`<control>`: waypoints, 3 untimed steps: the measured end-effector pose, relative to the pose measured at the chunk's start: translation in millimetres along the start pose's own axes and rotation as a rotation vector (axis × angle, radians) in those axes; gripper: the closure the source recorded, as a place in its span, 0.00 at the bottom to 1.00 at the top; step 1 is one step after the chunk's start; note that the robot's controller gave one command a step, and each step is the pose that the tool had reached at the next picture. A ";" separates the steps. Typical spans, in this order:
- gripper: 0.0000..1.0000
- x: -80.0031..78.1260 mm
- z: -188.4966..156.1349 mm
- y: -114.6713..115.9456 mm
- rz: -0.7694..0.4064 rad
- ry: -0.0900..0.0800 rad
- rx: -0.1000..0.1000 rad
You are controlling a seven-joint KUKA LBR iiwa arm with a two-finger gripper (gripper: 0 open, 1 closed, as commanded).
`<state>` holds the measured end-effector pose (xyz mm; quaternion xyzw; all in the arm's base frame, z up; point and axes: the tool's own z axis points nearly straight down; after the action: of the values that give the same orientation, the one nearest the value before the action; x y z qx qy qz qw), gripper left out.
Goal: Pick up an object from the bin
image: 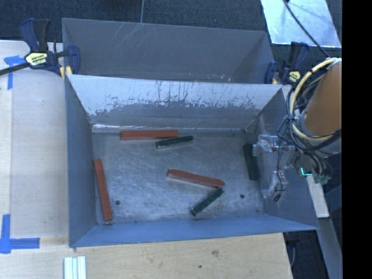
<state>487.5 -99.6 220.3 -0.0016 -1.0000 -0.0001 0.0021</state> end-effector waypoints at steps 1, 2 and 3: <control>0.00 -27.5 153.9 88.3 -0.130 -0.001 -0.001; 0.00 -8.2 119.8 98.2 -0.254 -0.002 0.001; 0.00 -3.8 103.6 88.9 -0.324 -0.009 0.002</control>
Offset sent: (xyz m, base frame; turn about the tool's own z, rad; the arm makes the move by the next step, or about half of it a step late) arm 0.0276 0.0859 -0.1503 -0.1246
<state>491.2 -10.7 116.7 0.1595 -0.9872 0.0005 -0.0027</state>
